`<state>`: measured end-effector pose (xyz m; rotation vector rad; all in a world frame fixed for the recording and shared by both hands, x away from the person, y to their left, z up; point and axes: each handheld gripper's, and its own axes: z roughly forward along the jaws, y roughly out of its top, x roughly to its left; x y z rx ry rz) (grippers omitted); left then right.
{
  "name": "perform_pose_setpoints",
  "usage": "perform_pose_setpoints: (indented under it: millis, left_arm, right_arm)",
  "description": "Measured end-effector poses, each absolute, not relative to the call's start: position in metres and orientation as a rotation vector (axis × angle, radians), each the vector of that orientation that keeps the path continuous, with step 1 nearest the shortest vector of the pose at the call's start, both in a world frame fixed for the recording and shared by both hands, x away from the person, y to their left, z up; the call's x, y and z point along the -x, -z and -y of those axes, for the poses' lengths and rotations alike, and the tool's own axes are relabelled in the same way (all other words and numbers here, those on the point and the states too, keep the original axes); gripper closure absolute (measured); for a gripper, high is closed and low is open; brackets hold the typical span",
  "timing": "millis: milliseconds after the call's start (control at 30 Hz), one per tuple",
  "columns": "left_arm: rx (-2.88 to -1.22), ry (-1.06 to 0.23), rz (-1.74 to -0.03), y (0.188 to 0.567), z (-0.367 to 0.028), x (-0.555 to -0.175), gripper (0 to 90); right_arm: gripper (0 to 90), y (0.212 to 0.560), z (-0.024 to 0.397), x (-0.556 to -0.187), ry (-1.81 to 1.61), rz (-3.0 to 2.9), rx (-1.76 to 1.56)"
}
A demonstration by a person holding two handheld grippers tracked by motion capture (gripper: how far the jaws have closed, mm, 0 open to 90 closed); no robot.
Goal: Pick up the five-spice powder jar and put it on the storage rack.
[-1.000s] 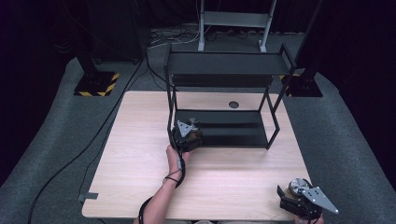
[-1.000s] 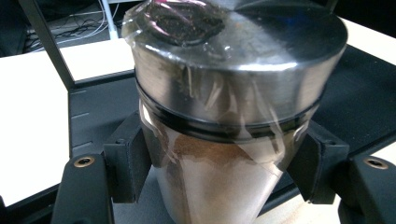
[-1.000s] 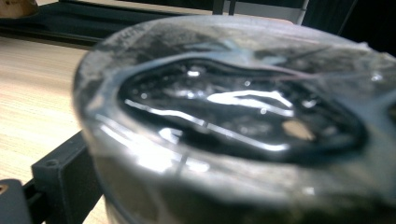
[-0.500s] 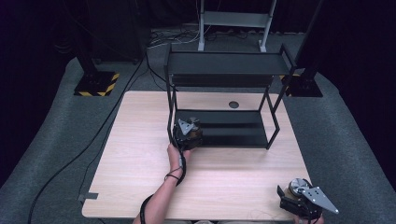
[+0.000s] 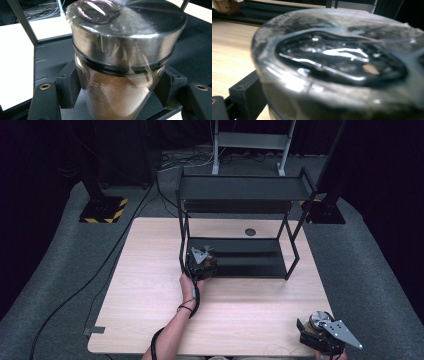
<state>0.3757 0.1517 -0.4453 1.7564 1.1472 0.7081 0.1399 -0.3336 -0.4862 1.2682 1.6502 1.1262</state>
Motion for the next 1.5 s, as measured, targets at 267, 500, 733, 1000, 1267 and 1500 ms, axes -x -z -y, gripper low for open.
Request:
perform_pose_setpoints:
  millis: [267, 500, 733, 1000, 1267, 1500]
  left_arm:
    - [-1.745, -0.726, -1.153, 0.448, -0.148, -0.373, 30.8]
    - [-1.742, -0.727, -1.16, 0.447, -0.147, -0.373, 30.6]
    - [-1.751, -0.72, -1.161, 0.446, -0.149, -0.374, 29.0]
    - [-1.79, -0.669, -1.181, 0.439, -0.154, -0.379, 21.1]
    - [-1.841, -0.628, -1.162, 0.432, -0.153, -0.378, 12.6]
    - [-1.852, -0.622, -1.151, 0.433, -0.151, -0.373, 8.1]
  right_arm:
    - [0.0, 0.486, 0.333, -0.14, -1.125, -1.651, -1.267]
    - [0.0, 0.486, 0.334, -0.14, -1.125, -1.652, -1.267]
    - [0.0, 0.486, 0.333, -0.14, -1.124, -1.652, -1.265]
    - [0.0, 0.486, 0.333, -0.14, -1.123, -1.653, -1.265]
    - [0.0, 0.486, 0.333, -0.14, -1.124, -1.653, -1.264]
    - [0.0, 0.486, 0.333, -0.14, -1.125, -1.652, -1.264]
